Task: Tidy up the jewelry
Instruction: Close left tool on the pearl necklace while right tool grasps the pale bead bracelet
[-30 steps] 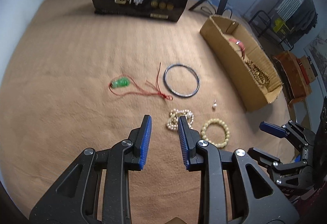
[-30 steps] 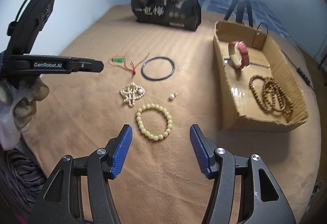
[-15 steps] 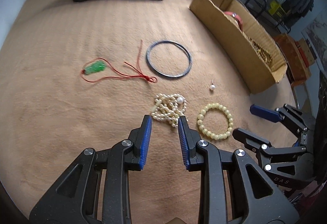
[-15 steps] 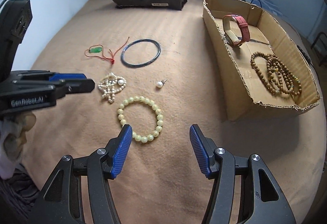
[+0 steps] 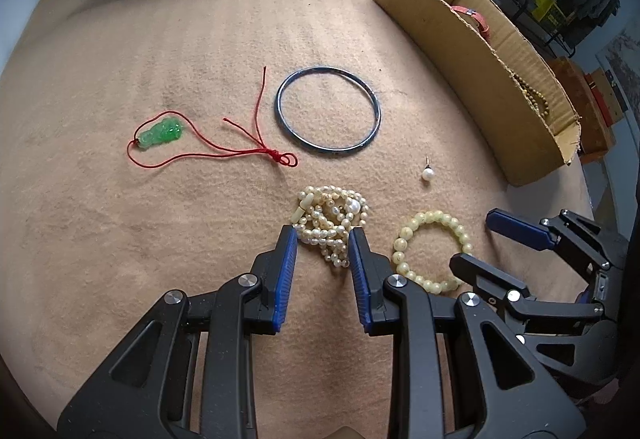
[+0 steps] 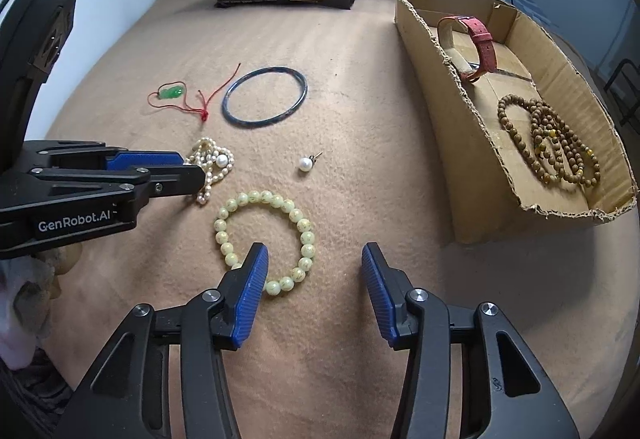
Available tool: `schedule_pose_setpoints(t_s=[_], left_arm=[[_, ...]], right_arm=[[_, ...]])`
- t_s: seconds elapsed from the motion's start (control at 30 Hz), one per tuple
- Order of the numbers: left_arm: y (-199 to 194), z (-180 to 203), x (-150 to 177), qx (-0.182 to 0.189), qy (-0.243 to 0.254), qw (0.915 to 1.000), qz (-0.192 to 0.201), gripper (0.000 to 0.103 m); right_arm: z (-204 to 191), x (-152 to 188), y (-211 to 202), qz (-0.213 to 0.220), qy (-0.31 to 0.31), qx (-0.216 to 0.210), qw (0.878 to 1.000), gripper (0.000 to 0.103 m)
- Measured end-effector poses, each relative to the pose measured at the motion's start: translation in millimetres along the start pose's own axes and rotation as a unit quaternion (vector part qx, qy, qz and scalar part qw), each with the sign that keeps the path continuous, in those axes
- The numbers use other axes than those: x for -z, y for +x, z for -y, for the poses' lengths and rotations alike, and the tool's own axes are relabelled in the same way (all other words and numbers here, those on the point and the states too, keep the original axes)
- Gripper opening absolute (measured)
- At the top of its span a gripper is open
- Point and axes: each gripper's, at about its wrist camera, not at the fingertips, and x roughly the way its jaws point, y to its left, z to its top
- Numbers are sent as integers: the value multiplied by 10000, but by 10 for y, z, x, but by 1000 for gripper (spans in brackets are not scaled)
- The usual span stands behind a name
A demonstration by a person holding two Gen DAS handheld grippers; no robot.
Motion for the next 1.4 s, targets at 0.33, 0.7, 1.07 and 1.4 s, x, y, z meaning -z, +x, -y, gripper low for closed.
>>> schedule_pose_setpoints(t_s=[0.33,0.7,1.07,1.4], left_arm=[[-20,47,31,23,70,10000,-47,46],[99,121,21,-491,378,9981,58,29],[32,-92,23,-272,24,9996,92,6],[-304,-166,32,-107,-178,9989,425,6]], right_arm=[[-18,-21,40,-50,-53,-35,10000,47],[-29,-29,126,-116,-114,-9,9999,47],[-16,-74,143,-105,-59,-151,9998,7],[-20,-178,-67,166,75,-549,9983,6]])
